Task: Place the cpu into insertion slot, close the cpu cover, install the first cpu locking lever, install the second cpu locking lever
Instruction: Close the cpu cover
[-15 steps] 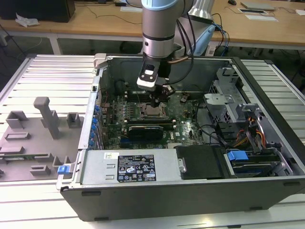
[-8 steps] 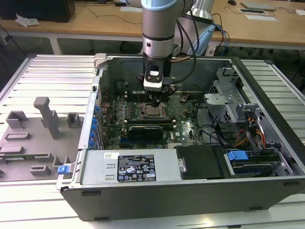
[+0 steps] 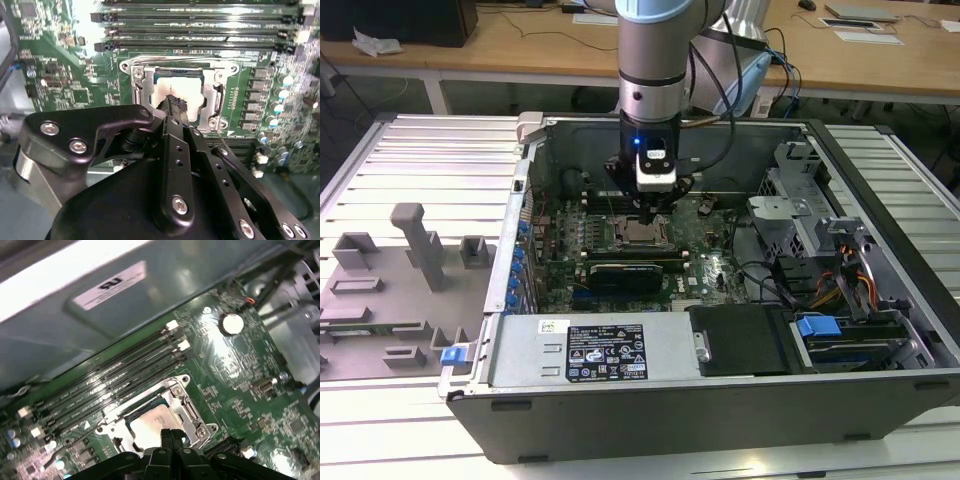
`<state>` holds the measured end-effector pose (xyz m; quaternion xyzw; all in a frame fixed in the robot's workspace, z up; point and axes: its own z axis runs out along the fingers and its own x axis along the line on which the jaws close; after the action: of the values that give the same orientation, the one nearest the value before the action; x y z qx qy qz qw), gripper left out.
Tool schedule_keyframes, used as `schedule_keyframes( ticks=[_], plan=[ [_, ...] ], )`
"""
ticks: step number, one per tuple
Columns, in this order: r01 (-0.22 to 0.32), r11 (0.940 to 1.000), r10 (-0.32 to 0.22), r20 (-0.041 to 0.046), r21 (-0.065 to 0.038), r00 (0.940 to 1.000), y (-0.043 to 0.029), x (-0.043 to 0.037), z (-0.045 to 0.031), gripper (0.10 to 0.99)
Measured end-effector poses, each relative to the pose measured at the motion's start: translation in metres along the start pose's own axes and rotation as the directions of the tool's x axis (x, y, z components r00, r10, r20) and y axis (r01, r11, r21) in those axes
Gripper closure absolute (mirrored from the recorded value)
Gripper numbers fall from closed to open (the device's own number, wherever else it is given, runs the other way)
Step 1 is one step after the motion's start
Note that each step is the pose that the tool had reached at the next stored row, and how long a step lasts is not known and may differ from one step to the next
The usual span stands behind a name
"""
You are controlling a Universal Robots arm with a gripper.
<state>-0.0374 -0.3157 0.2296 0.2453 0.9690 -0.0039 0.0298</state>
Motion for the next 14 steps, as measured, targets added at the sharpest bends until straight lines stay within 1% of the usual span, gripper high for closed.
schedule_keyframes(
  ticks=[2, 3, 4, 6, 8, 9, 11, 13, 14],
  plan=[
    [0.035, 0.9994, -0.035, -0.0003, -0.002, 0.9994, 0.0, 0.0, 0.0, 0.98],
    [0.067, 0.9977, -0.067, -0.0004, -0.004, 0.9977, 0.0, 0.0, 0.0, 0.98],
    [0.104, 0.9945, -0.104, -0.0004, -0.006, 0.9945, 0.0, 0.0, 0.0, 0.98],
    [0.146, 0.9892, -0.146, -0.0004, -0.009, 0.9892, 0.0, 0.0, 0.0, 0.98],
    [0.192, 0.9813, -0.192, -0.0002, -0.011, 0.9814, 0.0, 0.0, 0.0, 0.98],
    [0.219, 0.9756, -0.219, 0.0, -0.013, 0.9757, 0.0, 0.0, 0.0, 0.98],
    [0.255, 0.9669, -0.255, 0.0004, -0.015, 0.967, 0.0, 0.0, 0.0, 0.98],
    [0.308, 0.9513, -0.308, 0.0011, -0.017, 0.9514, 0.0, 0.0, 0.0001, 0.98],
    [0.325, 0.9456, -0.325, 0.0013, -0.018, 0.9458, 0.0, 0.0, 0.0001, 0.98]
  ],
)
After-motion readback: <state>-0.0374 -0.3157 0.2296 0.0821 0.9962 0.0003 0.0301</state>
